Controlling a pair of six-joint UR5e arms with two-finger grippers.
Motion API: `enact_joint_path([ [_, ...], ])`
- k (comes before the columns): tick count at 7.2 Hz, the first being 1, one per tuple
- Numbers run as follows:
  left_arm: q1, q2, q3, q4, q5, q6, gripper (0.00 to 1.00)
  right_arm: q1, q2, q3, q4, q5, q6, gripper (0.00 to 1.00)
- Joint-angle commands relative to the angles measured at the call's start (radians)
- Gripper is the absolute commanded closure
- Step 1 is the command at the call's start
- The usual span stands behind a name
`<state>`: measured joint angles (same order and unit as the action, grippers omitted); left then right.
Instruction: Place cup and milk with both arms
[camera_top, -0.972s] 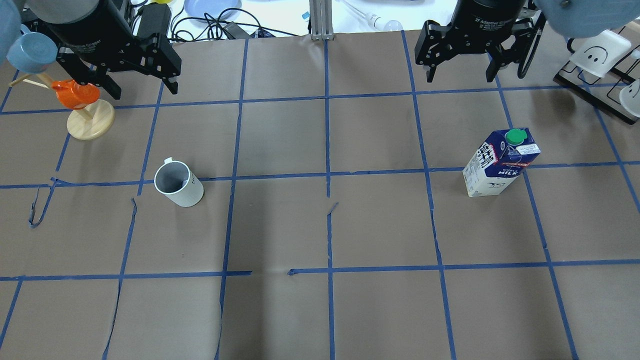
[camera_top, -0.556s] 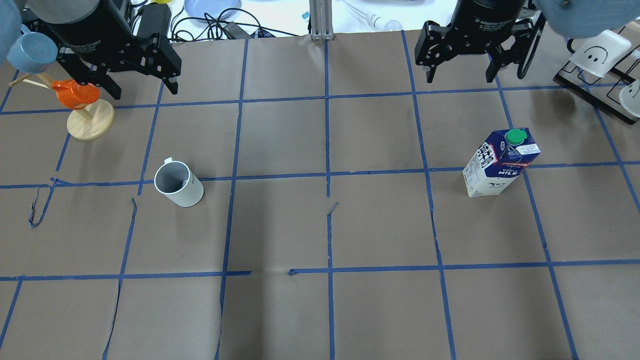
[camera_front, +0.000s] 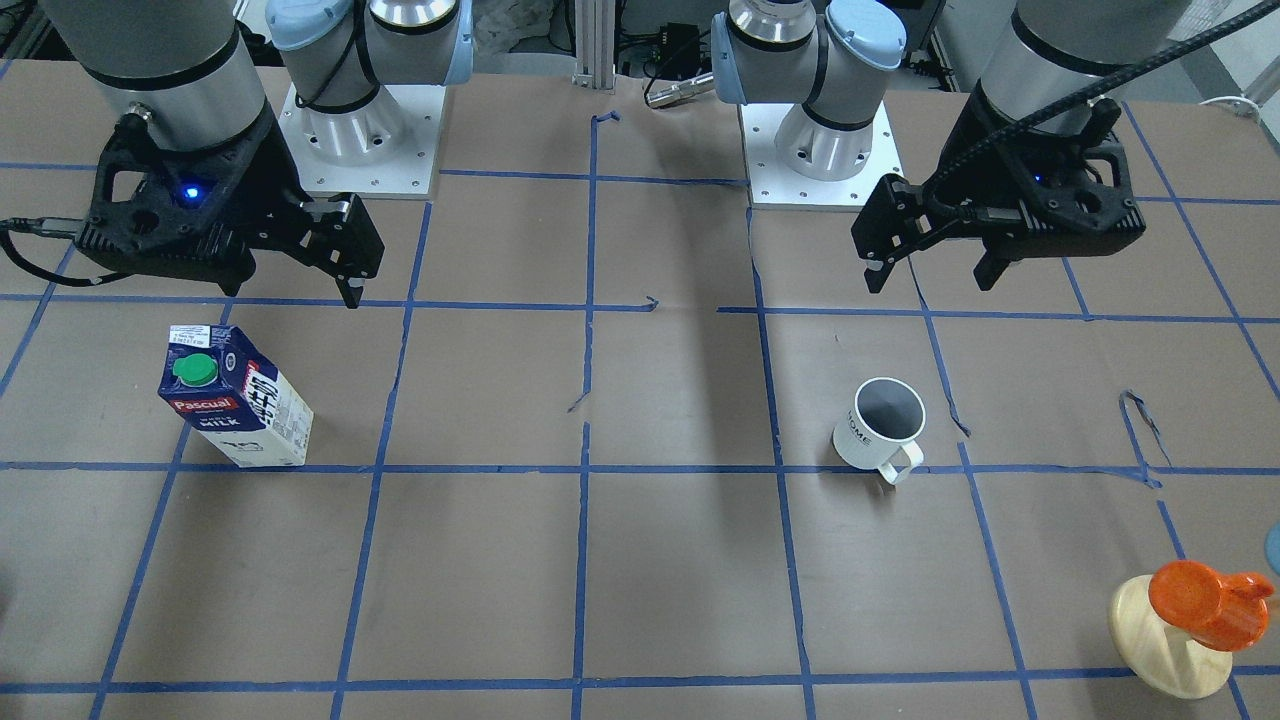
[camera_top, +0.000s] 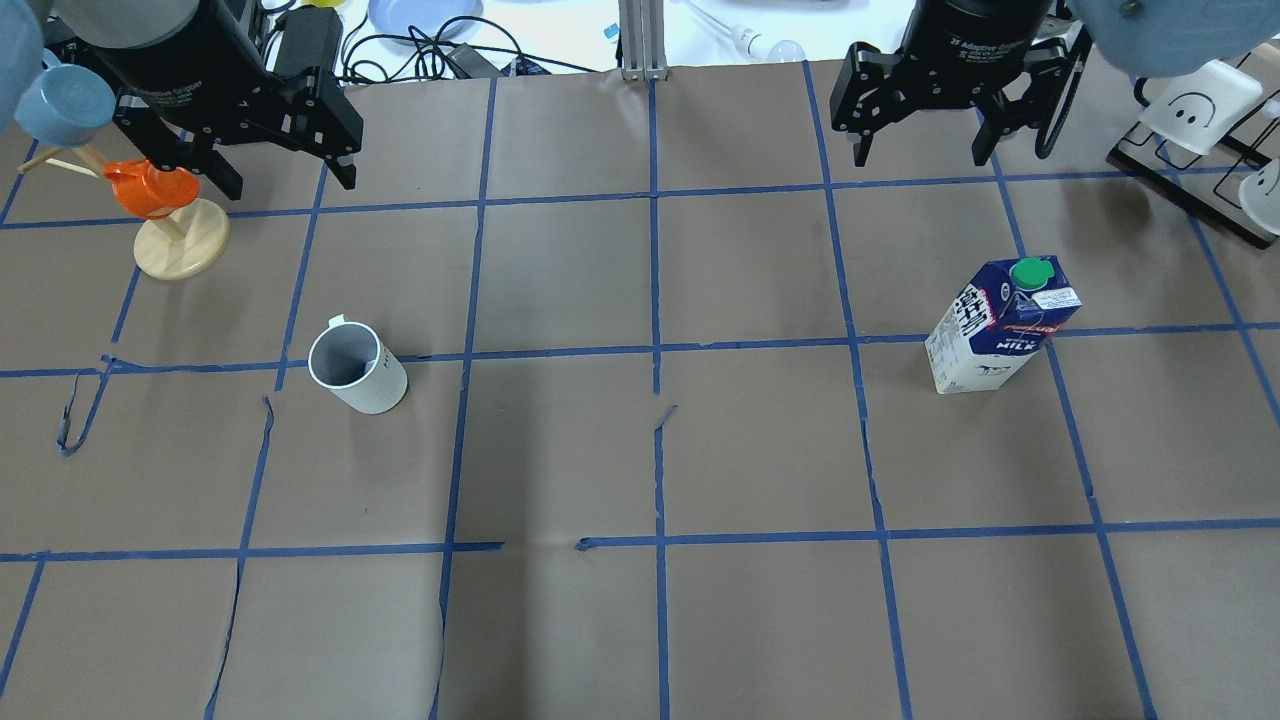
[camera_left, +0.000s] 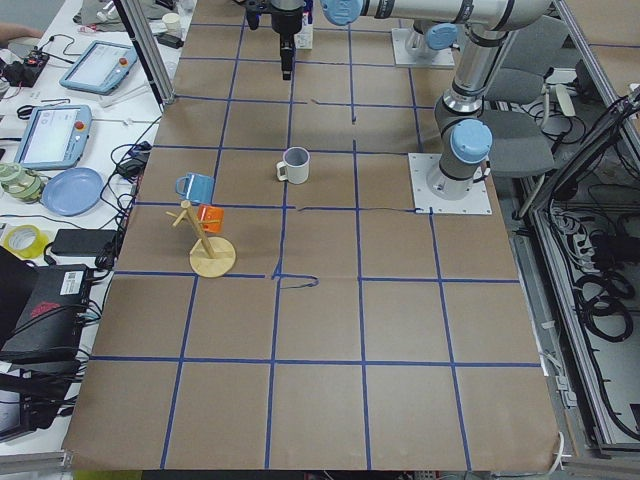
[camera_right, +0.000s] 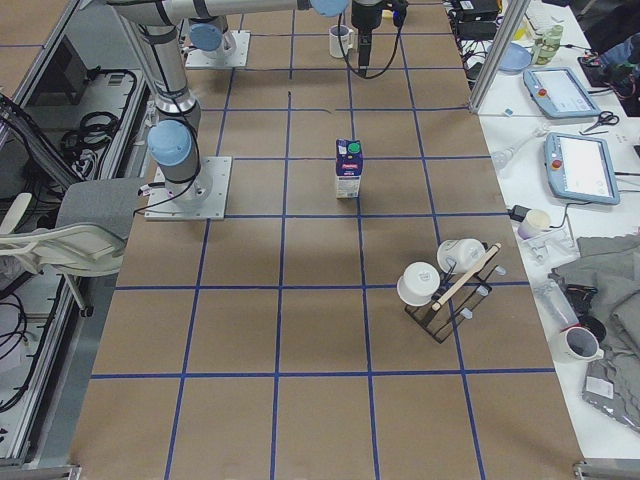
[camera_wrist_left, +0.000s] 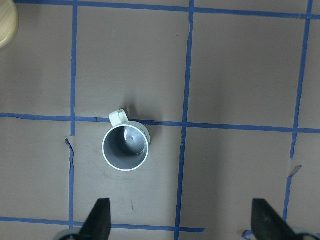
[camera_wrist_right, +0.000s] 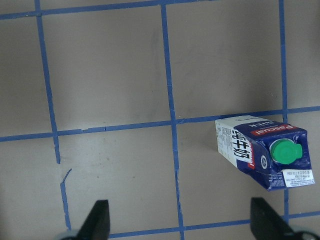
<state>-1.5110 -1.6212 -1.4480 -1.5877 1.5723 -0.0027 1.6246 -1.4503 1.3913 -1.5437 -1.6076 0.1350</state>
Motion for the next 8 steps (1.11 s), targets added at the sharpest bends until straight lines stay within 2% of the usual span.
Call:
enact_joint_path([
  [1,0.000,0.001,0.000,0.000,0.000,0.001,0.00,0.000,0.001,0.000,0.001,0.000,0.000,0.00],
  [8,0.020,0.006,0.007,0.008,0.000,0.030,0.00,-0.006,0.005,0.002,0.001,0.000,-0.005,0.00],
])
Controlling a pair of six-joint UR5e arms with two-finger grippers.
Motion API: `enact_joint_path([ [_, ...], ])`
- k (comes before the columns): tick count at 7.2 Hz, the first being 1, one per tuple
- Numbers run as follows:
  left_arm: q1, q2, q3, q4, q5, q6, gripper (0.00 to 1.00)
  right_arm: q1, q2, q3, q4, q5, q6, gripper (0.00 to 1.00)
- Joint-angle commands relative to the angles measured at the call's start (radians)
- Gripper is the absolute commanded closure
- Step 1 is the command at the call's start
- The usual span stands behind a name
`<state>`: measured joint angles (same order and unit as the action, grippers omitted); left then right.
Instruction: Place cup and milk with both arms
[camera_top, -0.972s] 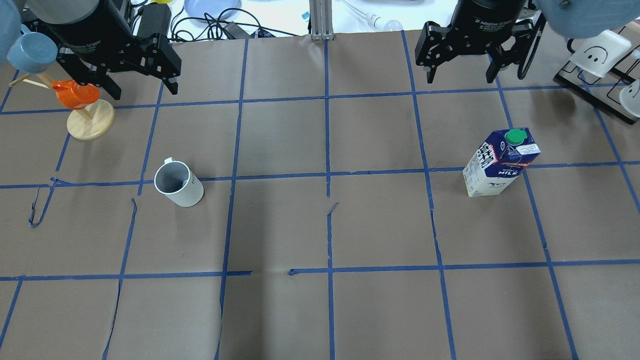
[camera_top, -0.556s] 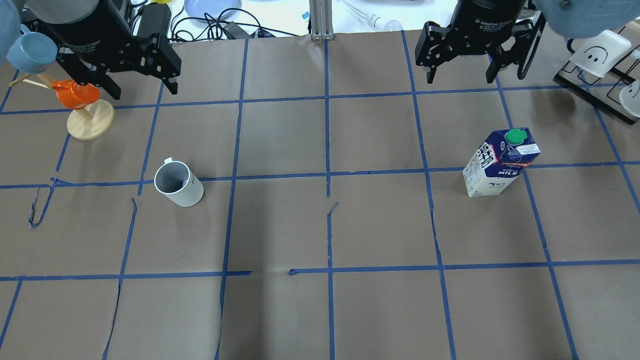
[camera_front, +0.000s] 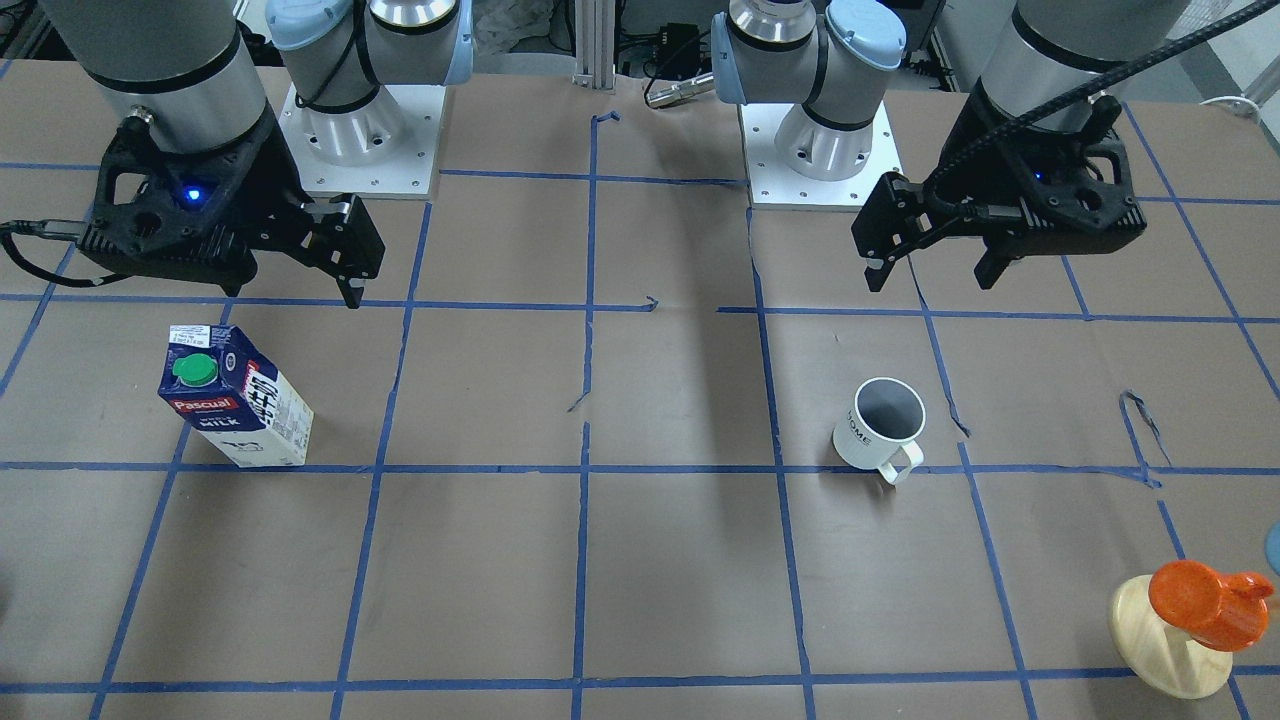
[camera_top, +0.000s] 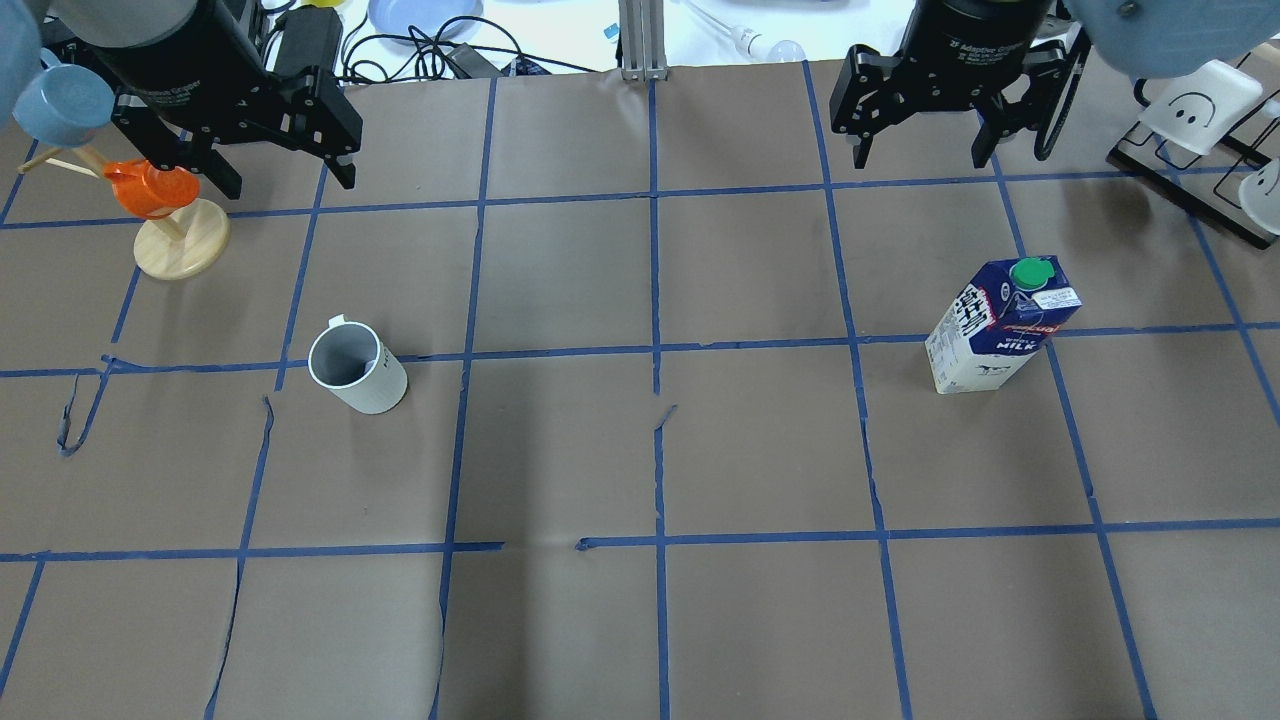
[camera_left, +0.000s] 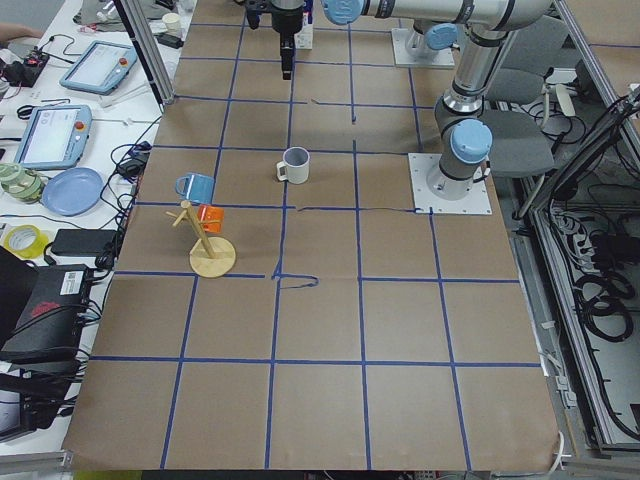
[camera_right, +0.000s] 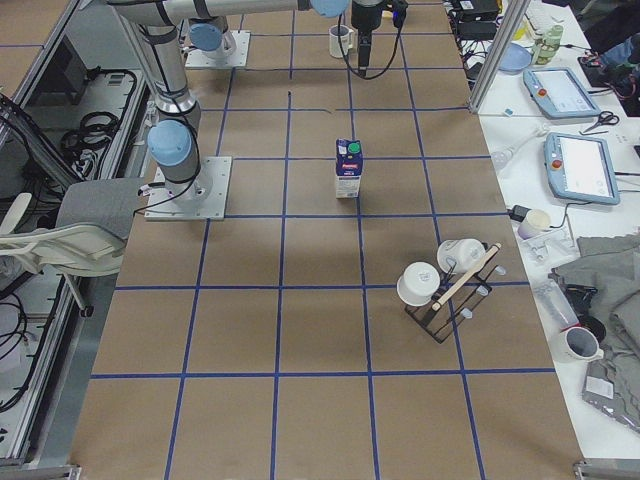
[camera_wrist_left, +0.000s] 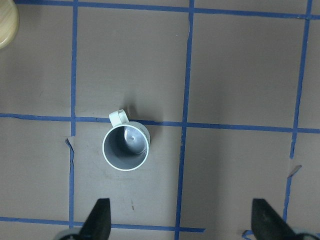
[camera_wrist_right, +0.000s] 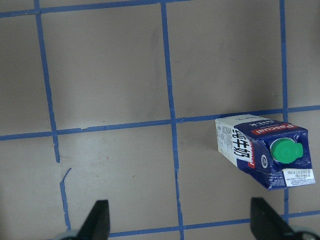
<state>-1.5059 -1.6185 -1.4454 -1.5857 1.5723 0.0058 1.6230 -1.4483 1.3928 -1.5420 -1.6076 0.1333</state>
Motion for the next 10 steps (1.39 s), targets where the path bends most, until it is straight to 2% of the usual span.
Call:
enact_joint_path([
  [1,0.048,0.006,0.000,0.004,0.005,0.119,0.00,-0.008,0.006,0.000,-0.003,0.000,-0.007,0.00],
  [2,0.144,-0.010,-0.022,0.003,0.000,0.229,0.00,-0.014,0.011,0.002,-0.004,-0.008,-0.085,0.00],
  [3,0.208,-0.011,-0.086,0.028,-0.008,0.243,0.00,-0.047,0.015,0.015,-0.007,-0.011,-0.150,0.00],
  [5,0.243,-0.029,-0.265,0.235,-0.008,0.275,0.00,-0.185,0.019,0.102,-0.044,-0.002,-0.277,0.00],
  [7,0.262,-0.056,-0.462,0.474,-0.011,0.275,0.00,-0.255,0.032,0.187,-0.134,-0.008,-0.366,0.00],
  [8,0.260,-0.090,-0.489,0.537,-0.012,0.275,0.00,-0.255,0.038,0.201,-0.133,-0.002,-0.360,0.00],
  [10,0.260,-0.124,-0.521,0.540,-0.017,0.275,0.00,-0.255,0.087,0.259,-0.138,-0.017,-0.373,0.00],
])
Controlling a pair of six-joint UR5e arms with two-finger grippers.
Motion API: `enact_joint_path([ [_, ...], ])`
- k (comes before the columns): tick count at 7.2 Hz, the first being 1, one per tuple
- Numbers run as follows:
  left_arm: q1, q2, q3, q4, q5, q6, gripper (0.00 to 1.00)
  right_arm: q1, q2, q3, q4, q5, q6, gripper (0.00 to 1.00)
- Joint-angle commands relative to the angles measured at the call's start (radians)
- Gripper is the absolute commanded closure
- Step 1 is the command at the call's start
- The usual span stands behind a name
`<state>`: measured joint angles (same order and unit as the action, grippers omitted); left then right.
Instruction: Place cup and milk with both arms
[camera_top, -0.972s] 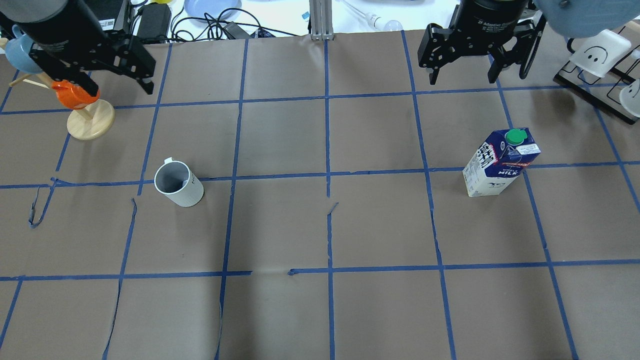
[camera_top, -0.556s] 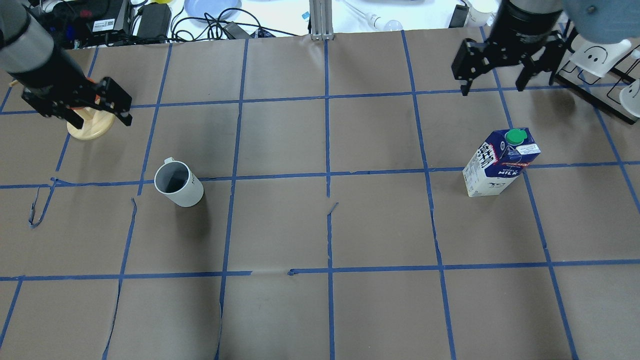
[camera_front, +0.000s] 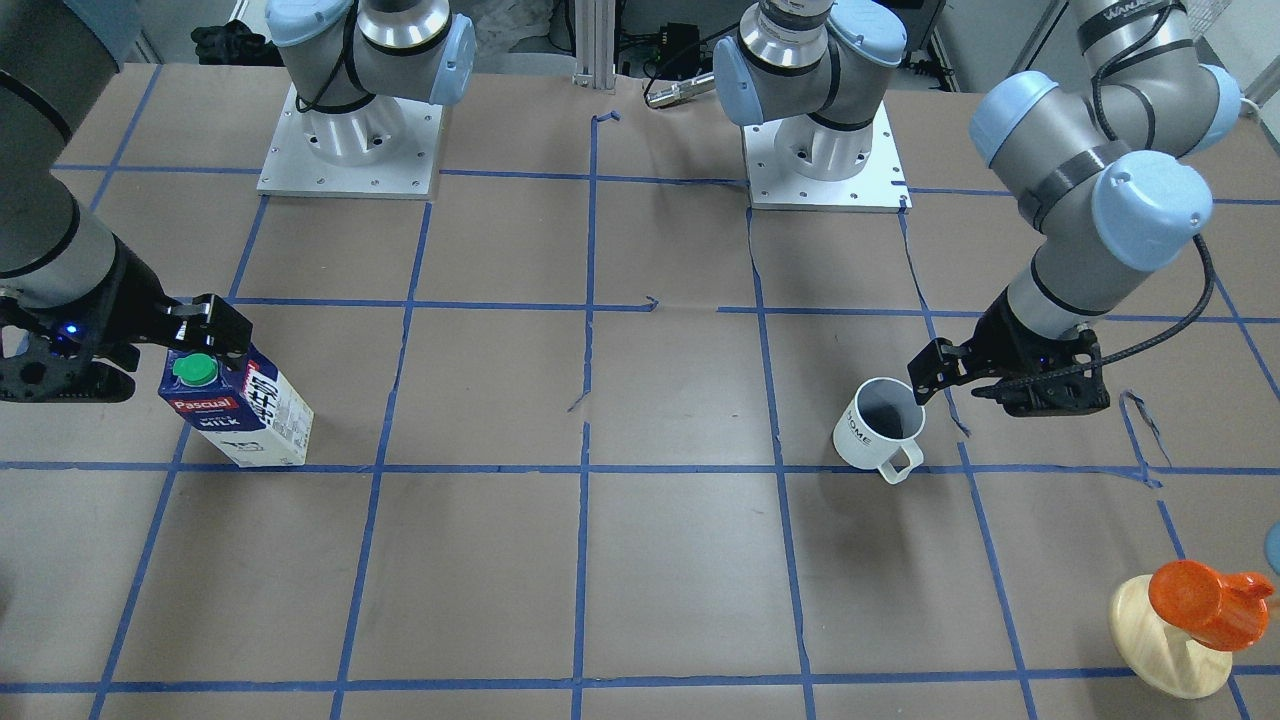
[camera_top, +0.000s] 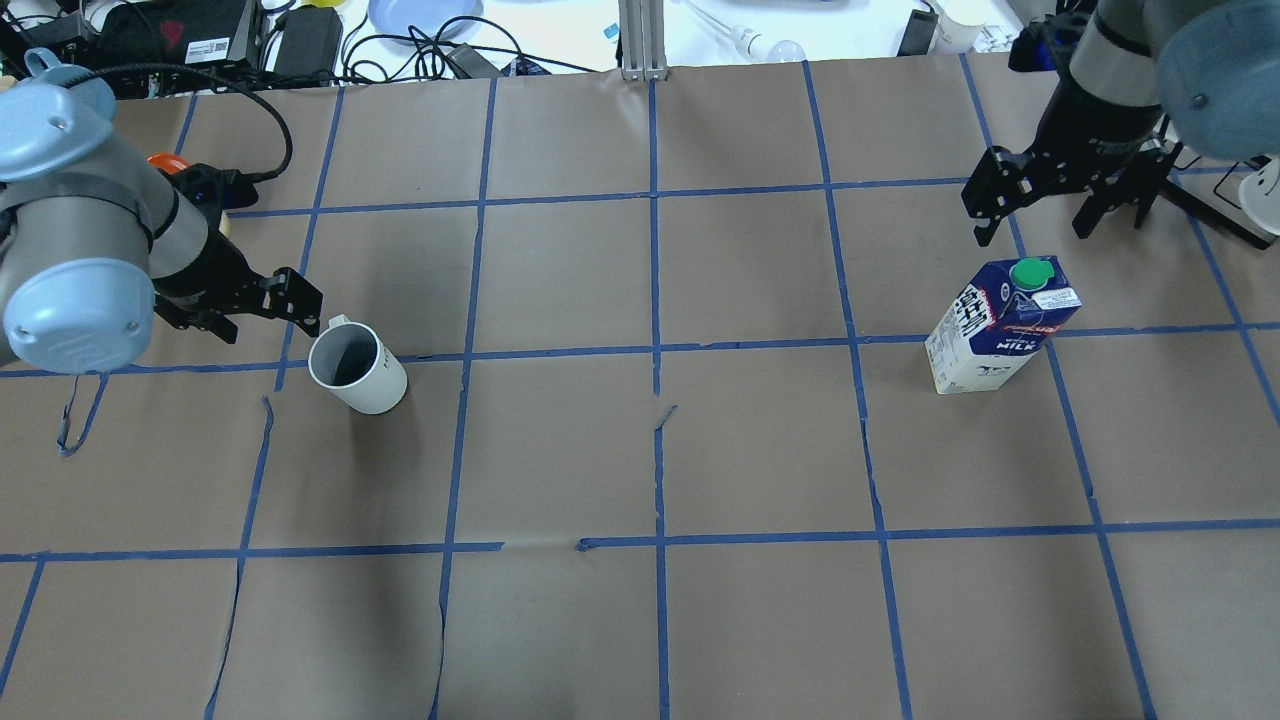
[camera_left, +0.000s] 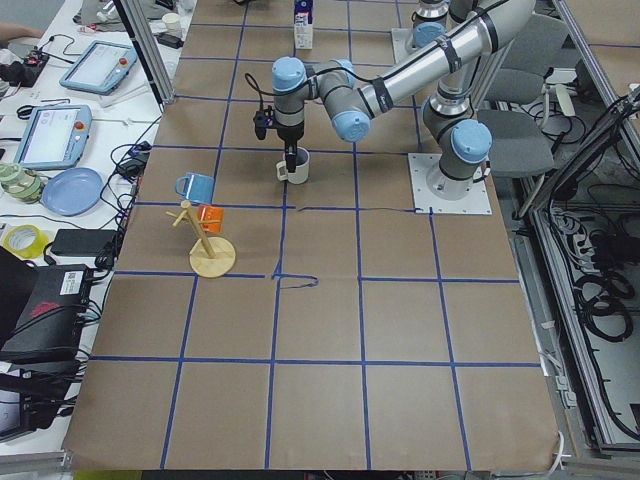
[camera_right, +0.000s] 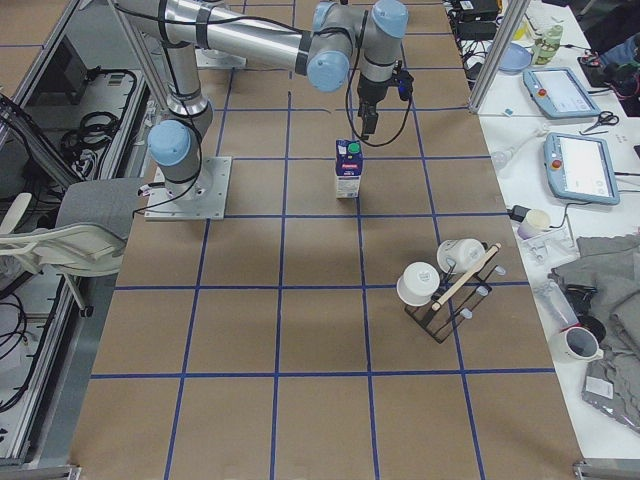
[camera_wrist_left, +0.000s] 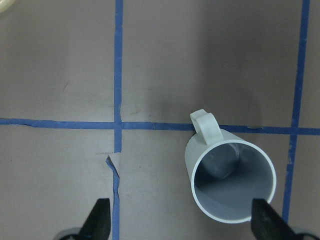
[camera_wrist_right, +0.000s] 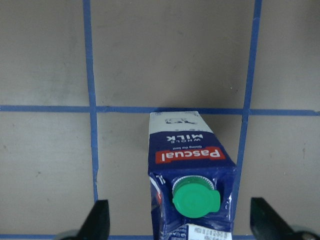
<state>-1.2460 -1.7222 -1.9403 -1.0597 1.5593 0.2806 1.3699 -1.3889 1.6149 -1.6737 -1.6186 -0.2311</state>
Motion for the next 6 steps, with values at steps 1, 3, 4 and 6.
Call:
enact_joint_path([
  [1,0.000,-0.040,-0.032,0.030,-0.025,-0.001,0.13,-0.003,0.034,0.057,-0.007,-0.012,-0.008,0.00],
  [3,0.000,-0.077,-0.035,0.086,-0.028,-0.009,0.51,-0.015,0.036,0.060,-0.006,-0.030,-0.008,0.00],
  [4,0.000,-0.083,-0.031,0.086,-0.033,-0.036,0.93,-0.017,0.036,0.062,-0.007,-0.030,-0.010,0.00],
  [6,-0.006,-0.083,-0.025,0.086,-0.060,-0.055,1.00,-0.022,0.037,0.062,-0.007,-0.032,-0.008,0.00],
])
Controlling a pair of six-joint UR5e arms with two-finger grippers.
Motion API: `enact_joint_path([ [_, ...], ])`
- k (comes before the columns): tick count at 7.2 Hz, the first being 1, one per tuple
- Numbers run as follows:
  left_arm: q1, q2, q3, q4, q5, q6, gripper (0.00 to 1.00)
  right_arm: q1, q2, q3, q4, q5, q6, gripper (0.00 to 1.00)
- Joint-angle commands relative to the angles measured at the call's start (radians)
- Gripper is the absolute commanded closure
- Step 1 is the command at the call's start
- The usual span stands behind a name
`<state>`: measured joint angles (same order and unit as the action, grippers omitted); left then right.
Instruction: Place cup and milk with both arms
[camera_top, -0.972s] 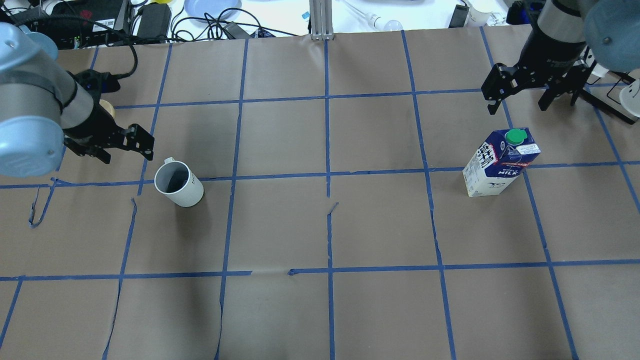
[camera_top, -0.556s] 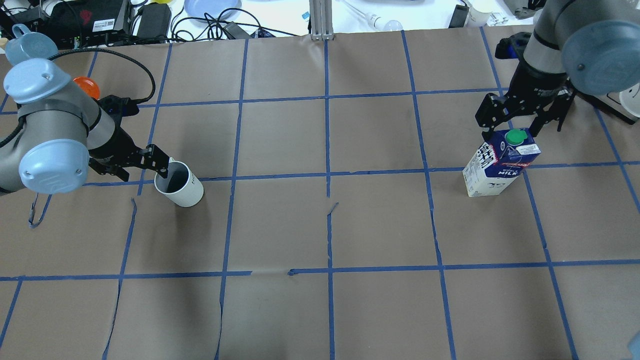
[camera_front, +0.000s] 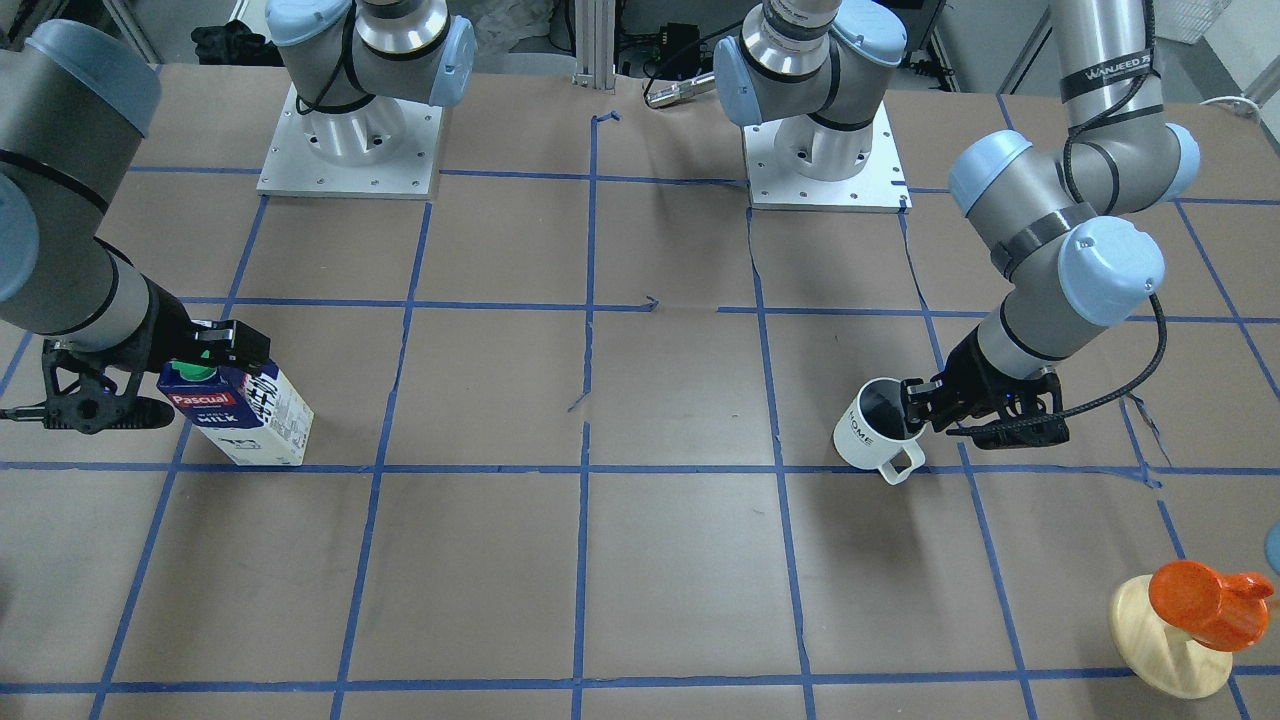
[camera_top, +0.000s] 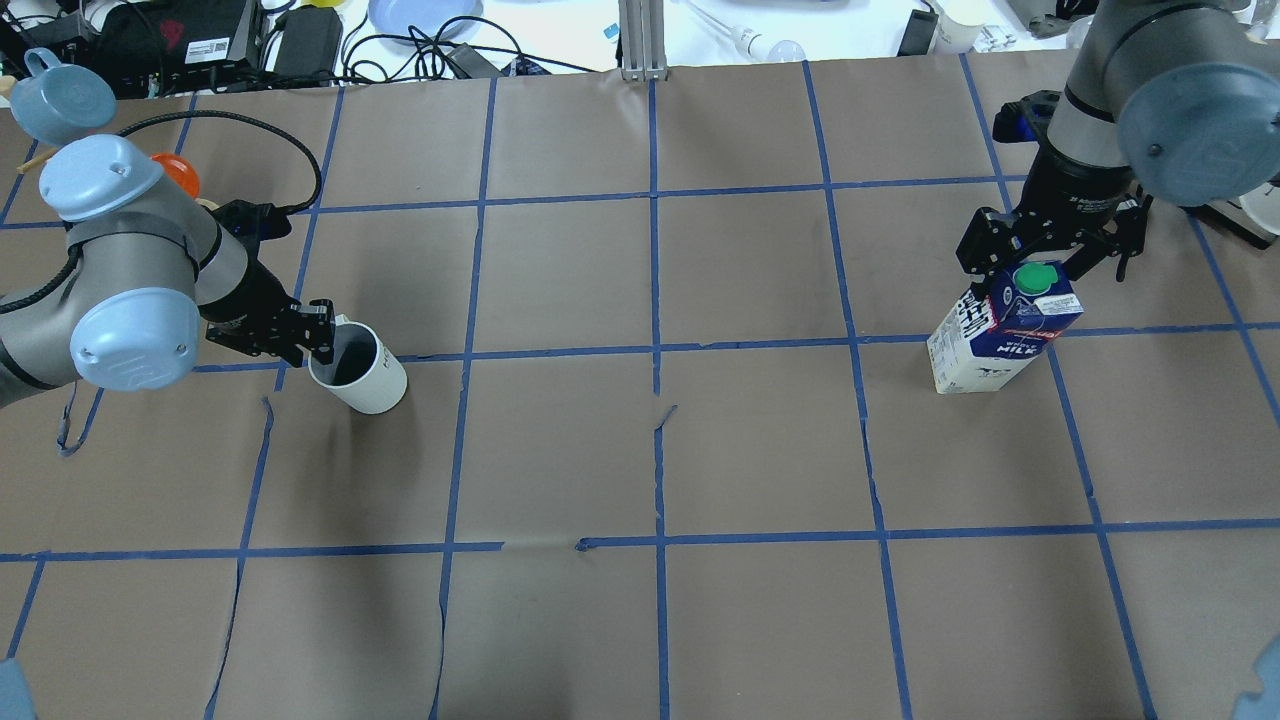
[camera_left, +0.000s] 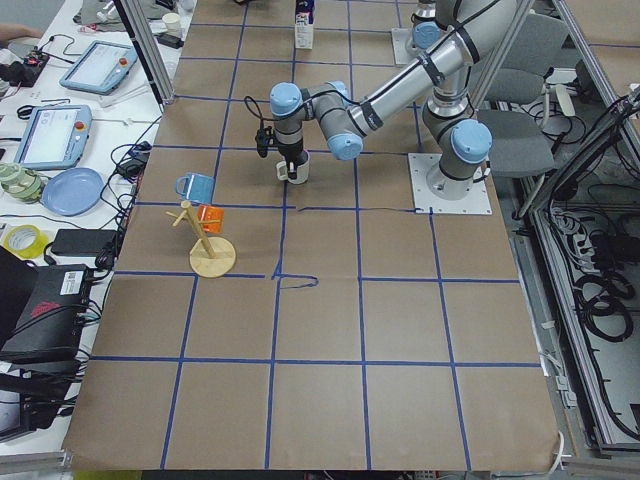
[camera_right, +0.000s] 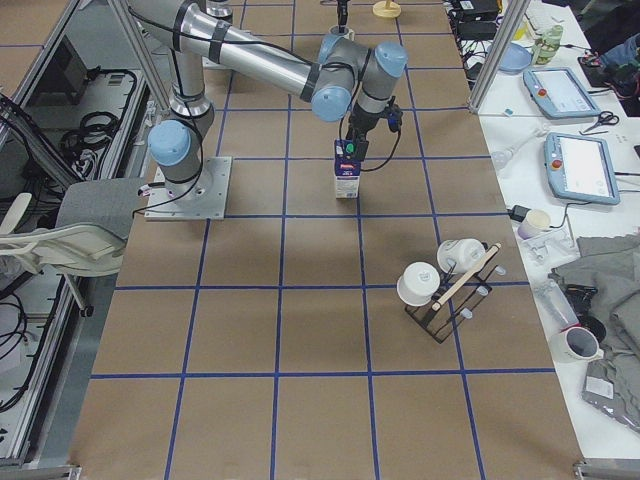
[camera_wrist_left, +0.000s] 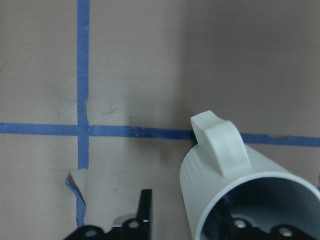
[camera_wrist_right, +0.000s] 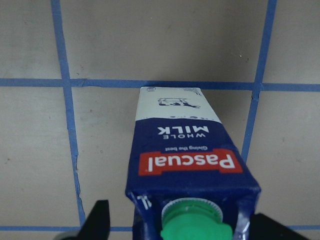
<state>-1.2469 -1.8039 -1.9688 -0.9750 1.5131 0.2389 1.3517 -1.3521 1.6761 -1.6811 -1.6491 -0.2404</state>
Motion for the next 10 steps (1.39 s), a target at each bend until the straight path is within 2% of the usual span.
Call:
enact_joint_path([
  [1,-0.006,0.011,0.007,0.001,-0.046,-0.032,1.00,-0.006,0.002,-0.006,0.000,0.000,0.003,0.00],
  [2,-0.020,0.029,0.025,-0.008,-0.044,-0.053,1.00,-0.008,0.002,-0.004,-0.002,0.000,0.001,0.00],
  [3,-0.055,0.035,0.066,-0.052,-0.057,-0.160,1.00,-0.010,0.014,-0.007,-0.002,-0.001,0.003,0.00],
  [6,-0.366,0.006,0.174,-0.057,-0.099,-0.577,1.00,-0.026,0.014,-0.004,-0.002,0.002,0.003,0.00],
  [7,-0.435,-0.021,0.183,-0.041,-0.109,-0.671,1.00,-0.026,0.014,0.002,0.000,0.005,0.004,0.05],
  [8,-0.484,-0.049,0.183,0.028,-0.157,-0.761,1.00,-0.026,0.014,0.002,0.001,0.008,0.009,0.20],
  [9,-0.509,-0.086,0.182,0.039,-0.149,-0.841,1.00,-0.026,0.014,0.001,0.001,0.011,0.010,0.41],
  [10,-0.543,-0.112,0.183,0.065,-0.146,-0.912,1.00,-0.026,0.016,-0.002,0.001,0.012,0.012,0.47],
])
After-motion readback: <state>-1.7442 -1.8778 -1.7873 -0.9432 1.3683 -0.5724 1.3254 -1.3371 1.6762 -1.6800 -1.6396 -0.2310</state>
